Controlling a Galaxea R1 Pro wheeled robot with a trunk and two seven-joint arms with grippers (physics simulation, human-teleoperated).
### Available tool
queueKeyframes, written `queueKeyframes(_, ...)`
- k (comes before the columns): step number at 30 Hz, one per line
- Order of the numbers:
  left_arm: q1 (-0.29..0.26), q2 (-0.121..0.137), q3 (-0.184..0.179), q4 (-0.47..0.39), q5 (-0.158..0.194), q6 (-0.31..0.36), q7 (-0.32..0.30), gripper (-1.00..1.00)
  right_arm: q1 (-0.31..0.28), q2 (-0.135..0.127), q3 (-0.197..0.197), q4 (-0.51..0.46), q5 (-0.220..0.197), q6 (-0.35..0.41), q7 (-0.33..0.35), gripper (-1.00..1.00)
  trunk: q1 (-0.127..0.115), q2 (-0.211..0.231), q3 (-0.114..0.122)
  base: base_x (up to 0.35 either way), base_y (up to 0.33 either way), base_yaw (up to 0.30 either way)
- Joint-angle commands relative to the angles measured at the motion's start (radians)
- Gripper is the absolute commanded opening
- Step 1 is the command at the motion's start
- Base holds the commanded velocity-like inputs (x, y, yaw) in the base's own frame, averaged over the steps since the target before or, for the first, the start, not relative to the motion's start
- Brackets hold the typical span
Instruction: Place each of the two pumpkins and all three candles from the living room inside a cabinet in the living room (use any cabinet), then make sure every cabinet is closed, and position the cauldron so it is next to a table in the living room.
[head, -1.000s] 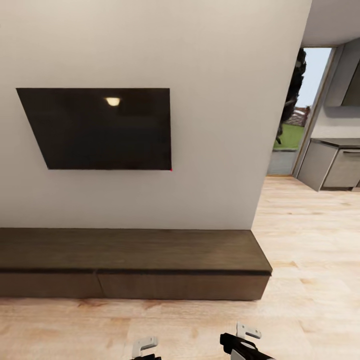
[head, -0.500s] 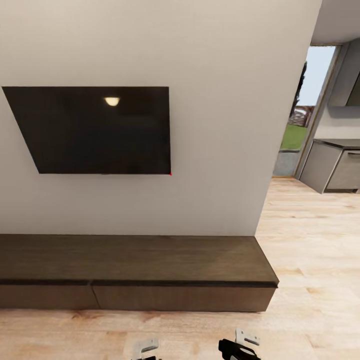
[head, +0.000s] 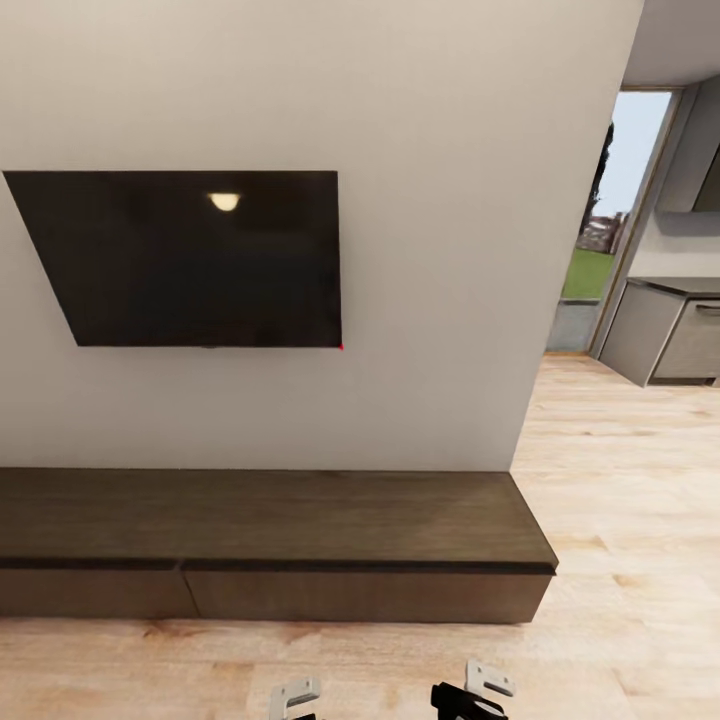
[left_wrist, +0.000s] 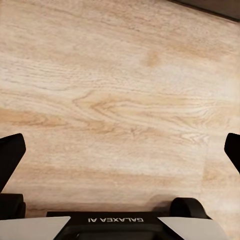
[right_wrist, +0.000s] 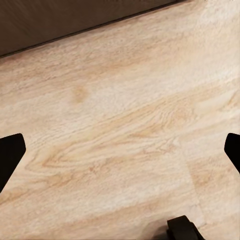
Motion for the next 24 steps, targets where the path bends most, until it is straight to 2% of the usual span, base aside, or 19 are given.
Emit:
queueKeyframes(1,0.0,0.0,-0.008,-0.001,0.009,0.001,0.002,1.0,-0.001,-0.001,0.001,0.002,-0.006,-0.006,-0.002,1.0,0.004,-0.008,-0.004,0.0,0.0,0.0)
queueKeyframes(15,0.0,0.008,-0.004,-0.019,0.009,0.004,0.009,1.0,-0.001,-0.016,0.003,-0.04,-0.004,-0.006,-0.032,1.0,0.058,-0.106,-0.048,0.0,0.0,0.0)
queueKeyframes(24,0.0,0.014,-0.005,-0.069,0.006,0.054,0.054,1.0,-0.001,-0.022,0.004,-0.09,-0.003,0.024,-0.083,1.0,0.092,-0.169,-0.076,0.0,0.0,0.0)
